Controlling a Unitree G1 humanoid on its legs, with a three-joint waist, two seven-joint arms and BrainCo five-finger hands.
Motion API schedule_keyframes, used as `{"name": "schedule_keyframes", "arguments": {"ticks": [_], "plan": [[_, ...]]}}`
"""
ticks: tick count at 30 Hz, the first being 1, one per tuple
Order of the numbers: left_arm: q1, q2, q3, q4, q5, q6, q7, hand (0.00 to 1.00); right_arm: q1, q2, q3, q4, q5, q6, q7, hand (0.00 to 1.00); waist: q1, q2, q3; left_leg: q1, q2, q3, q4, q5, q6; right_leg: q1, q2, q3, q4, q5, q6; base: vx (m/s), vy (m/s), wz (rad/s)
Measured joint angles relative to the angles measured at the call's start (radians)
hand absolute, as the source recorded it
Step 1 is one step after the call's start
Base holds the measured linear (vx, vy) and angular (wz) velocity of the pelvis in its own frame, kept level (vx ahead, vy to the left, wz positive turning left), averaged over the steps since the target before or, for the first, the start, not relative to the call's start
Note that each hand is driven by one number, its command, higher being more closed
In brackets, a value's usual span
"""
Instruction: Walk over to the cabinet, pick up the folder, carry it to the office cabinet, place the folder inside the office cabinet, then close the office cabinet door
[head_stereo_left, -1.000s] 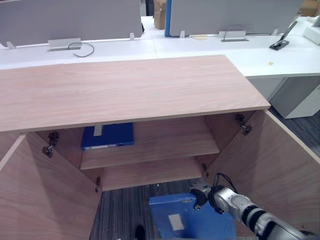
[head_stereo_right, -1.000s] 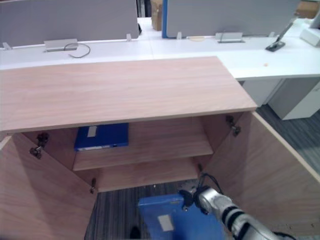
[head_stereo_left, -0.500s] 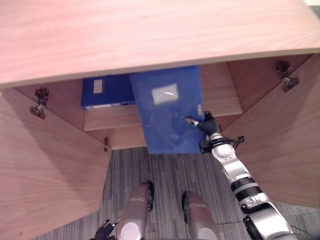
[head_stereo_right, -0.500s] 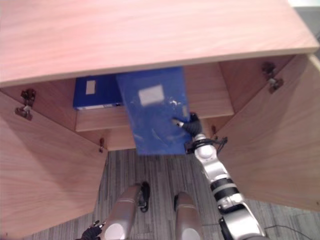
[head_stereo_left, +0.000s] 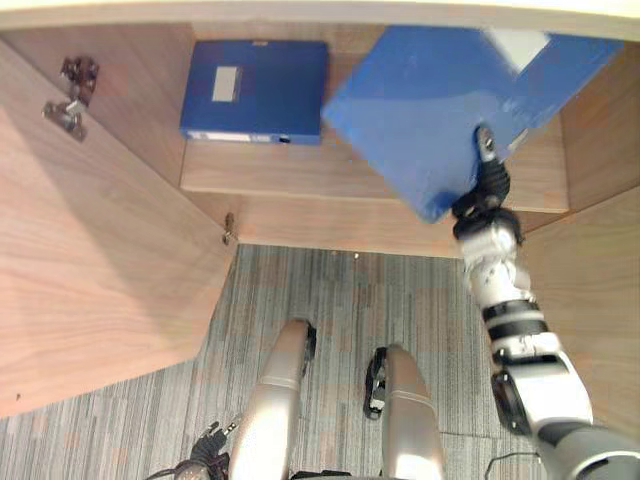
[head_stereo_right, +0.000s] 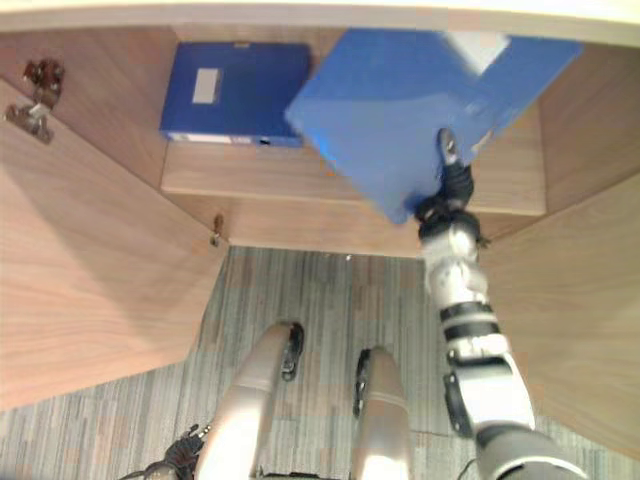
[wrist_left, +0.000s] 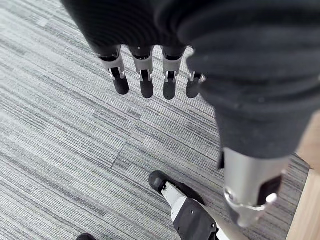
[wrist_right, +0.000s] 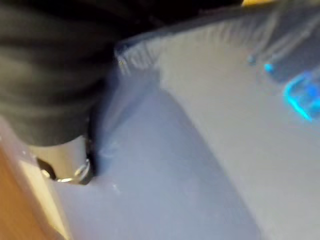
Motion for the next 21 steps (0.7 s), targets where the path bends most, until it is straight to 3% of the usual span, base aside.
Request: {"name": "schedule_keyframes", "arguments": {"ticks": [4, 7, 8, 13, 21], "plan": [[-0.001, -0.003, -0.021, -0.024, -0.052, -0.005, 0.016, 0.0, -0.173, -0.041, -0.09, 0.103, 0.189, -0.035, -0.057, 1.0, 0.022, 0.006, 0.012, -0.045, -0.023, -0.018, 0.0, 0.019, -0.003, -0.03, -0.027, -0.031, 0.016, -0.008, -0.002, -0.03, -0.007, 0.38], [-0.001, -0.008, -0.051, -0.049, -0.081, -0.009, 0.043, 0.0, -0.286, -0.056, -0.183, 0.117, 0.334, -0.114, -0.129, 1.0, 0.038, 0.022, 0.021, -0.066, -0.055, -0.041, -0.004, 0.033, -0.008, -0.033, -0.058, -0.062, 0.021, -0.02, 0.0, 0.03, -0.006, 0.39], [0.0, -0.008, -0.056, -0.058, -0.084, -0.011, 0.048, 0.0, -0.31, -0.06, -0.204, 0.118, 0.348, -0.146, -0.157, 1.0, 0.043, 0.023, 0.021, -0.067, -0.067, -0.042, -0.008, 0.037, -0.01, -0.032, -0.071, -0.066, 0.024, -0.027, 0.001, 0.04, -0.009, 0.34], [0.001, -0.016, -0.081, -0.097, -0.101, -0.029, 0.082, 0.0, -0.345, -0.095, -0.224, 0.118, 0.347, -0.218, -0.208, 1.0, 0.049, 0.042, 0.031, -0.075, -0.092, -0.054, -0.01, 0.04, -0.013, -0.025, -0.097, -0.09, 0.032, -0.045, 0.006, 0.04, -0.015, 0.23], [-0.001, -0.029, -0.088, -0.106, -0.102, -0.045, 0.118, 0.0, -0.412, -0.123, -0.262, 0.129, 0.348, -0.26, -0.265, 1.0, 0.048, 0.066, 0.049, -0.102, -0.11, -0.056, -0.013, 0.041, -0.015, -0.051, -0.118, -0.095, 0.051, -0.061, 0.008, 0.02, -0.015, 0.09]]}}
